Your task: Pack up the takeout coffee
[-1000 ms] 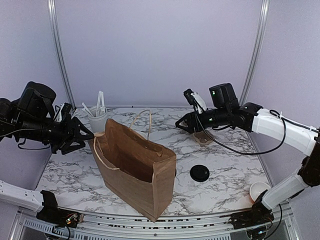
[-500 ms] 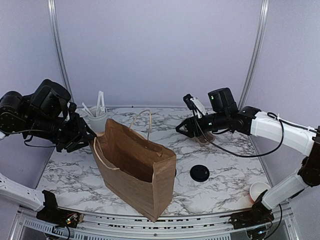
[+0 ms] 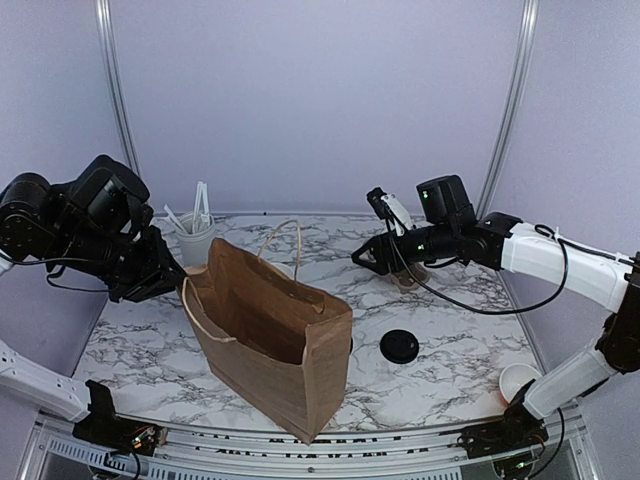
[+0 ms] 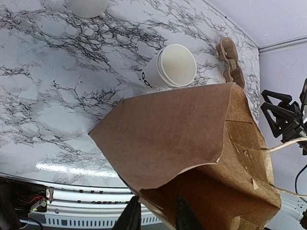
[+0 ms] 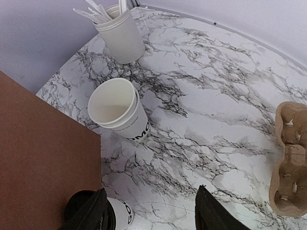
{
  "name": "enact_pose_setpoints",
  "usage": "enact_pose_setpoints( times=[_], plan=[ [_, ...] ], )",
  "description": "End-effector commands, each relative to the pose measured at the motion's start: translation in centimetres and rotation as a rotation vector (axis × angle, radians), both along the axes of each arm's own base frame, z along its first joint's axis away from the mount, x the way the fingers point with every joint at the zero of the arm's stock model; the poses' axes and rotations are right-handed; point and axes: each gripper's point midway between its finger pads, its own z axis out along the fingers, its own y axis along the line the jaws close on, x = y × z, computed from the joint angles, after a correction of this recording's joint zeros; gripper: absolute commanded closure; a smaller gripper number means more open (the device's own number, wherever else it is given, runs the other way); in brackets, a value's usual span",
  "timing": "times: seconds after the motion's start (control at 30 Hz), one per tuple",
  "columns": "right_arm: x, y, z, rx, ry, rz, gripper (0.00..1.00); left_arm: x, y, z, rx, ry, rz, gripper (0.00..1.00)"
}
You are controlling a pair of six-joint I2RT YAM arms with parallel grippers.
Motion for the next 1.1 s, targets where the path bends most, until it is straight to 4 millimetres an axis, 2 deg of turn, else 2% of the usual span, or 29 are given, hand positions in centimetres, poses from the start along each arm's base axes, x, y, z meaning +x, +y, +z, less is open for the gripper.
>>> enact_pose_setpoints(
  times=[0.0,0.3,0.53,0.73,0.87,1.07],
  plan=[
    [0.3,-0.3,1.6,0.031,-0.044,0.000,0.41,-0.3,0.8,0.0,0.044,0.001,-0.007,0.78],
    [0.2,-0.4,1.2,0.027,-0.038,-0.001,0.41,1.0,1.2,1.2,0.078,-0.073,0.013,0.99],
    [0.4,-0.3,0.9,0.020,-0.034,-0.003,0.40,3.0,1.9,2.6,0.137,-0.182,0.072,1.00],
    [0.8,-0.1,0.6,0.011,-0.020,-0.008,0.40,5.5,2.9,4.2,0.199,-0.264,0.109,1.00],
    [1.2,-0.3,0.2,-0.011,-0.014,-0.029,0.40,7.2,3.2,3.6,0.223,-0.260,0.082,1.00],
    [2.1,-0.5,-0.7,-0.049,-0.005,-0.062,0.40,9.2,2.9,0.8,0.192,-0.193,-0.039,1.00]
  ],
)
